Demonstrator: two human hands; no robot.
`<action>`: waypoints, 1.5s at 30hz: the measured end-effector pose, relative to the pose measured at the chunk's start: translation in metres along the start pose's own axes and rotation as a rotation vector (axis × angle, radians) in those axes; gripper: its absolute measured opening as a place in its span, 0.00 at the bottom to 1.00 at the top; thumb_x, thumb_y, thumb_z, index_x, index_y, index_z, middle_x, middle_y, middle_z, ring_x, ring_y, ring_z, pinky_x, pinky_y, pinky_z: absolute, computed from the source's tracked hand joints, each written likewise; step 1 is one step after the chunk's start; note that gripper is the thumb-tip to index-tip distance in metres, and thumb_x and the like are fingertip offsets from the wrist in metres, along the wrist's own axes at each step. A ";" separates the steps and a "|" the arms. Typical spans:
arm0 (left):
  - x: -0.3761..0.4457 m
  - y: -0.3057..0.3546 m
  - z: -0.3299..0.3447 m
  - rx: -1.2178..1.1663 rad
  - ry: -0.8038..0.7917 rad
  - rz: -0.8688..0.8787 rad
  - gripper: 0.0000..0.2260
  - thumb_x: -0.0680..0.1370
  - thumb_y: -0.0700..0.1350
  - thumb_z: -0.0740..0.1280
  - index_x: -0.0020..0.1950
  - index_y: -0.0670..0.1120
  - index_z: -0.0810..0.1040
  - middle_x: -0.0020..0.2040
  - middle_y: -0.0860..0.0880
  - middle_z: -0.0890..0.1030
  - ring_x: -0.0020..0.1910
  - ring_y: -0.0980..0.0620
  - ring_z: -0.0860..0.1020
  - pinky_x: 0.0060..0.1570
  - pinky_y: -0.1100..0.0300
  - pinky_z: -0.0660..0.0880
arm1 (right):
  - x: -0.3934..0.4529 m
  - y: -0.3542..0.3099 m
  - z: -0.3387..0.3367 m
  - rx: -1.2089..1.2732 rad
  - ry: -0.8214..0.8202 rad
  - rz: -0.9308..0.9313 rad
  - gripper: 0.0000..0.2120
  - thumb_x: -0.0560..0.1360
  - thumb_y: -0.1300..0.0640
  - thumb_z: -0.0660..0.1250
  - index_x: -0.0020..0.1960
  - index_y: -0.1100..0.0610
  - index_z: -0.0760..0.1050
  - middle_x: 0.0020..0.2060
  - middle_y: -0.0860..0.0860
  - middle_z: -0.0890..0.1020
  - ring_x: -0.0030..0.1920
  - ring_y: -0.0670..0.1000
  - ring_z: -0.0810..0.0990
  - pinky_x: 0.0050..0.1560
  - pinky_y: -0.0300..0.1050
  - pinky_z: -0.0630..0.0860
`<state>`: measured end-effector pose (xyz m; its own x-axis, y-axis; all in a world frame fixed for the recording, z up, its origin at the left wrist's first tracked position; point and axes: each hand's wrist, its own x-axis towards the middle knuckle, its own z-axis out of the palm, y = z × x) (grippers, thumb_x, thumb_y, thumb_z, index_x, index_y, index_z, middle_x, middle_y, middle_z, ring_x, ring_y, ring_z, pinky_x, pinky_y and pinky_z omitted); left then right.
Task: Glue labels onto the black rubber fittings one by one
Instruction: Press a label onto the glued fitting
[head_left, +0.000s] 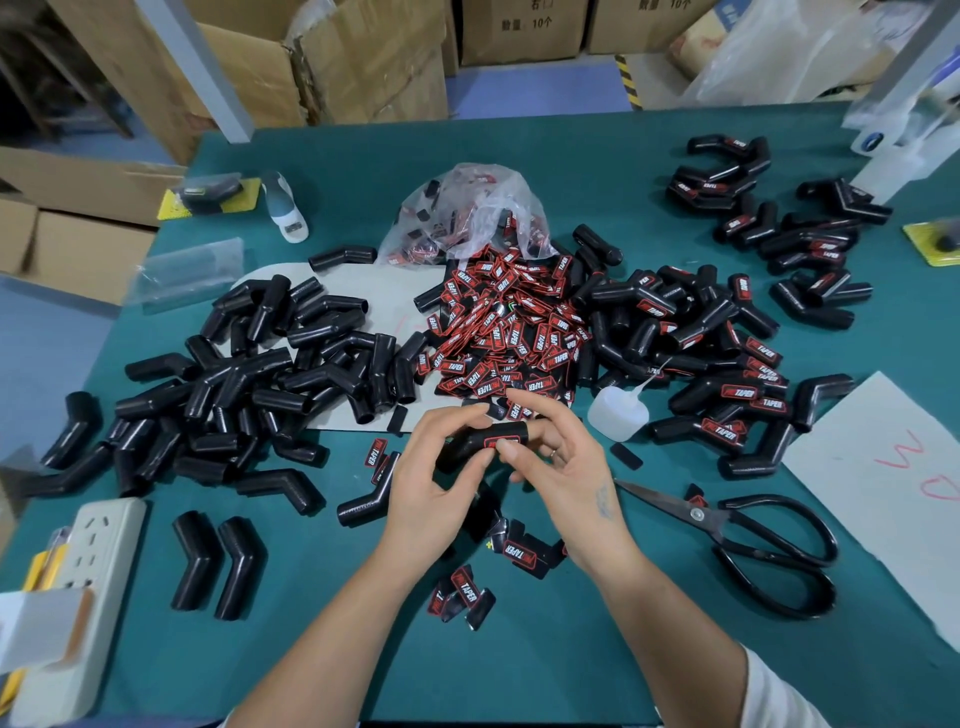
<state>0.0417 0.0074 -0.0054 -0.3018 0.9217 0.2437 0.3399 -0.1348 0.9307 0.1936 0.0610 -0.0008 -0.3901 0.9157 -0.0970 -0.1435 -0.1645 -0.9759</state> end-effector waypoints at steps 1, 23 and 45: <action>0.000 0.000 0.000 -0.027 0.003 -0.009 0.18 0.80 0.42 0.70 0.66 0.60 0.78 0.59 0.58 0.80 0.62 0.49 0.80 0.65 0.61 0.73 | 0.000 0.000 0.000 0.005 -0.001 -0.005 0.21 0.79 0.58 0.73 0.69 0.42 0.78 0.47 0.50 0.86 0.47 0.46 0.83 0.47 0.39 0.79; 0.002 0.004 -0.001 -0.258 0.036 -0.201 0.11 0.81 0.44 0.68 0.62 0.54 0.79 0.55 0.52 0.82 0.47 0.55 0.81 0.39 0.62 0.79 | -0.002 0.001 0.003 -0.069 0.000 -0.023 0.22 0.81 0.63 0.70 0.71 0.45 0.76 0.45 0.53 0.87 0.47 0.50 0.87 0.48 0.40 0.80; 0.000 -0.006 -0.002 0.093 0.048 0.050 0.07 0.77 0.36 0.74 0.52 0.44 0.89 0.54 0.47 0.80 0.53 0.49 0.81 0.57 0.55 0.78 | -0.002 0.002 0.000 -0.156 -0.039 -0.050 0.20 0.85 0.65 0.64 0.73 0.48 0.73 0.47 0.50 0.88 0.48 0.49 0.87 0.49 0.40 0.80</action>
<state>0.0375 0.0077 -0.0099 -0.3238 0.8961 0.3035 0.4357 -0.1436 0.8886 0.1937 0.0586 -0.0021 -0.4218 0.9057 -0.0426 -0.0221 -0.0572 -0.9981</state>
